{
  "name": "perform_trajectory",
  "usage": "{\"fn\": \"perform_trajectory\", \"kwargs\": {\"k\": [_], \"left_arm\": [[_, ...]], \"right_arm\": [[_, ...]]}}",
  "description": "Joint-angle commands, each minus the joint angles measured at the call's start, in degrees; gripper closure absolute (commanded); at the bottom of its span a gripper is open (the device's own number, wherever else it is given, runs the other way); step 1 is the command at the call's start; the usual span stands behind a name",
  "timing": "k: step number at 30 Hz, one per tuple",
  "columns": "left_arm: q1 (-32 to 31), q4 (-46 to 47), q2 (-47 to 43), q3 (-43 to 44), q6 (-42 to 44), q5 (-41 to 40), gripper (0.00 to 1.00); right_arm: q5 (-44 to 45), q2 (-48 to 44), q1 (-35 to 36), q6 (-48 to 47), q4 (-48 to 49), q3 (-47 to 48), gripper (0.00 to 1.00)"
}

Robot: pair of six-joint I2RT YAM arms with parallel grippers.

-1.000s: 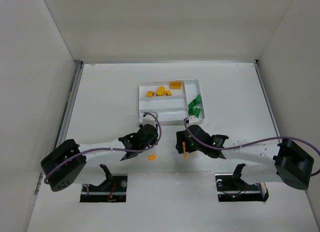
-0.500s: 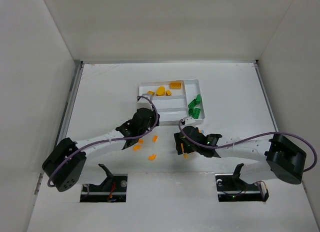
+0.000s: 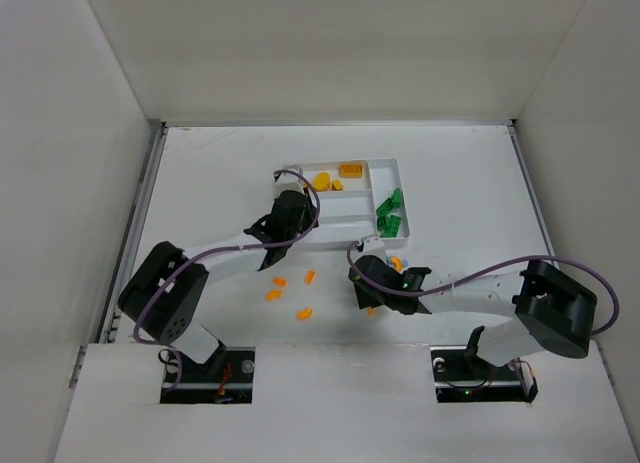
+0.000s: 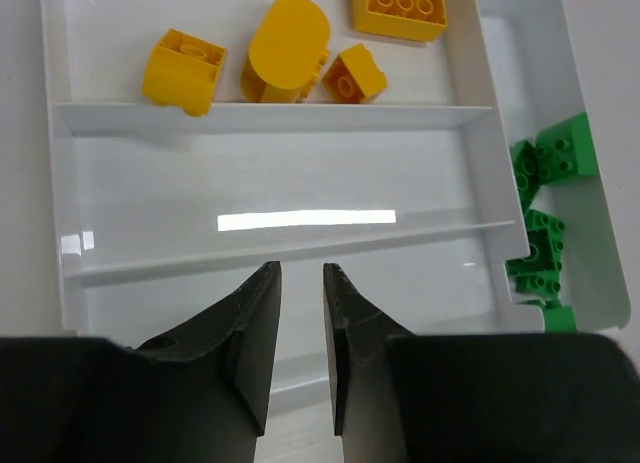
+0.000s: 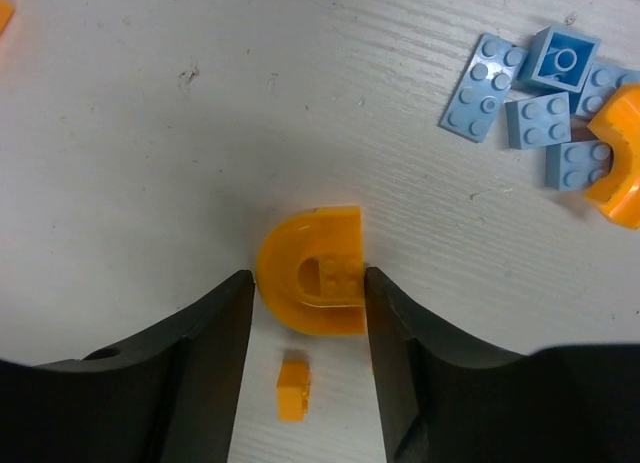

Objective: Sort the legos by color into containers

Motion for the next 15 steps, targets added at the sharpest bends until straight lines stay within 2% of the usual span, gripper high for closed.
{"fn": "perform_trajectory", "kwargs": {"k": [1,10,15], "left_arm": [[1.4,3.7,3.3,4.1,1.0,0.1,0.79],[1.7,3.5,5.2,6.0,1.4,0.3,0.80],[2.2,3.2,5.0,5.6,1.0,0.4,0.80]], "right_arm": [[1.4,1.0,0.7,1.0,-0.7,1.8,0.49],[0.8,0.6,0.7,1.2,2.0,1.2,0.64],[0.5,-1.0,0.7,0.9,2.8,1.3,0.67]]}}
